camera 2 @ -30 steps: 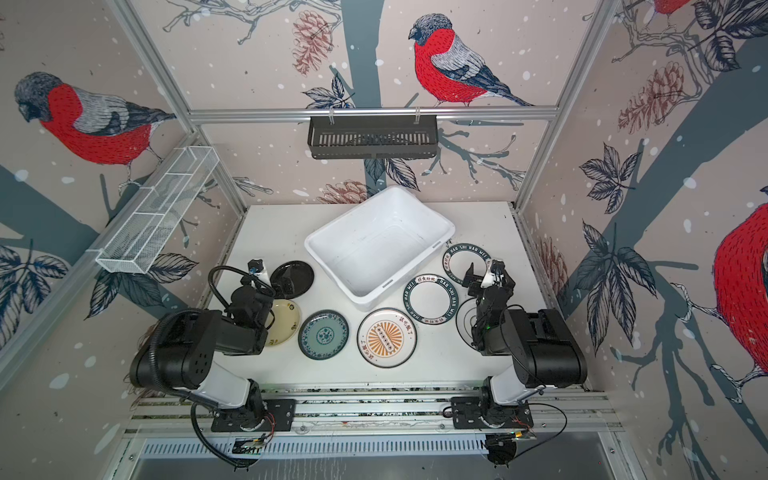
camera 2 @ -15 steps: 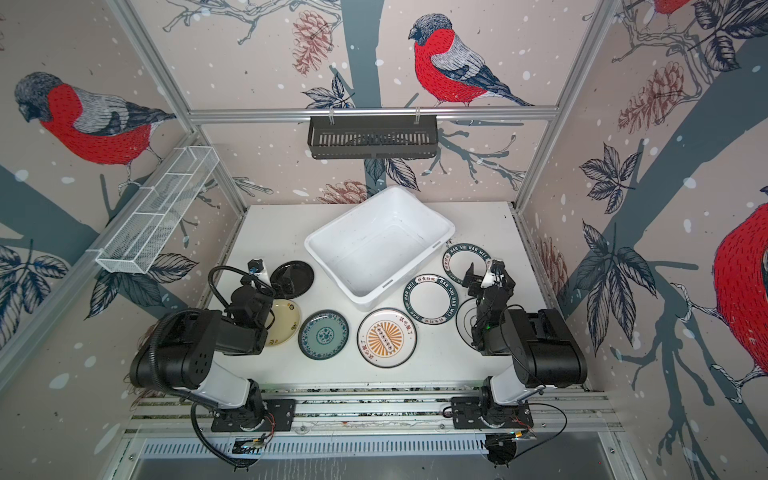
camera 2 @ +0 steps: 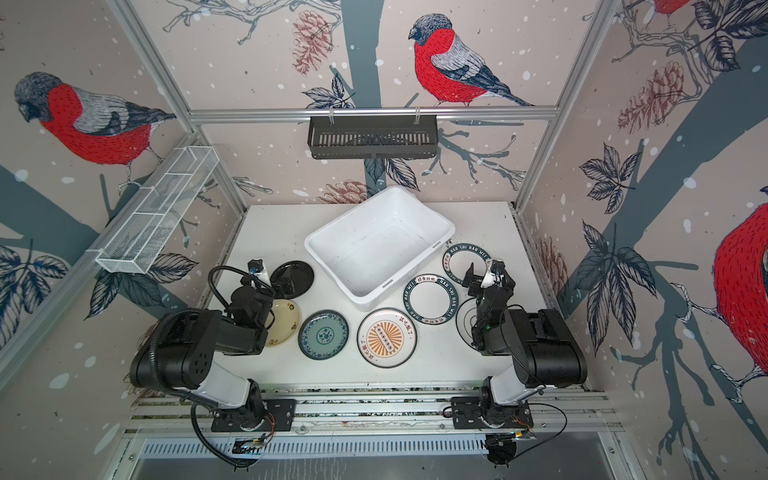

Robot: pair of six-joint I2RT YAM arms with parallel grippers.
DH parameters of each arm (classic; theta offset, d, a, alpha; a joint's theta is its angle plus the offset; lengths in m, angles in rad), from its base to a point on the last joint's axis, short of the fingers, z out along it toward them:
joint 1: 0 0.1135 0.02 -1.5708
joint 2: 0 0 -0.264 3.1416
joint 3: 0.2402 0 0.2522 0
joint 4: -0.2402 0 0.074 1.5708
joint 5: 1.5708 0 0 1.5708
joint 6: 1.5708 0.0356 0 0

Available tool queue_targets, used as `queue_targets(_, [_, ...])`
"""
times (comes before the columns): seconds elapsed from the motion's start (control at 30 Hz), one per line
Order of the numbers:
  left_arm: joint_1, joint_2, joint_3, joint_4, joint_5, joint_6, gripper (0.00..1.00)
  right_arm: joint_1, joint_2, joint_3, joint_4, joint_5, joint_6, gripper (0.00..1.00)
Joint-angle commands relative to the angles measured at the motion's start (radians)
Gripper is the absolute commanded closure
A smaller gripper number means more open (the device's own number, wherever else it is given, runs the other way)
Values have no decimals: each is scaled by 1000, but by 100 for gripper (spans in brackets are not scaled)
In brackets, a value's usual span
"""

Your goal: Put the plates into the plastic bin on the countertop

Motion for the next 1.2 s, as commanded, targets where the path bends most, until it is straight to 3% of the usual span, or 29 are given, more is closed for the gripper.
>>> queue_targets(0.0, [1, -7, -18, 51, 7, 15, 1, 0, -1, 1, 16, -6, -12, 0])
queue_targets(0.1, [1, -42, -30, 52, 26, 21, 1, 3, -1, -1, 22, 12, -11, 1])
queue_targets(0.3, [1, -146, 47, -174, 40, 23, 1, 35, -39, -5, 7, 130, -9, 0])
queue_targets(0.53, [1, -258, 172, -506, 71, 15, 1, 53, -233, 91, -310, 248, 21, 1])
queue_targets(0.67, [1, -281, 269, -709, 53, 21, 1, 56, -353, 196, -609, 243, 151, 0])
queue_targets(0.77, [1, -286, 362, -892, 74, 45, 1, 36, -386, 330, -936, 252, 421, 0])
queue_targets(0.87, [1, -286, 467, -1079, 108, 81, 1, -48, -381, 441, -1156, -75, 464, 0])
queue_targets(0.93, [0, -283, 542, -1196, 134, 113, 1, -74, -369, 429, -1130, -196, 487, 1])
queue_targets(1.0, [1, -276, 619, -1299, 144, 133, 1, -81, -370, 433, -1145, -243, 501, 1])
queue_targets(1.17, [1, -249, 811, -1523, 218, 182, 2, -97, -339, 492, -1234, -226, 503, 1])
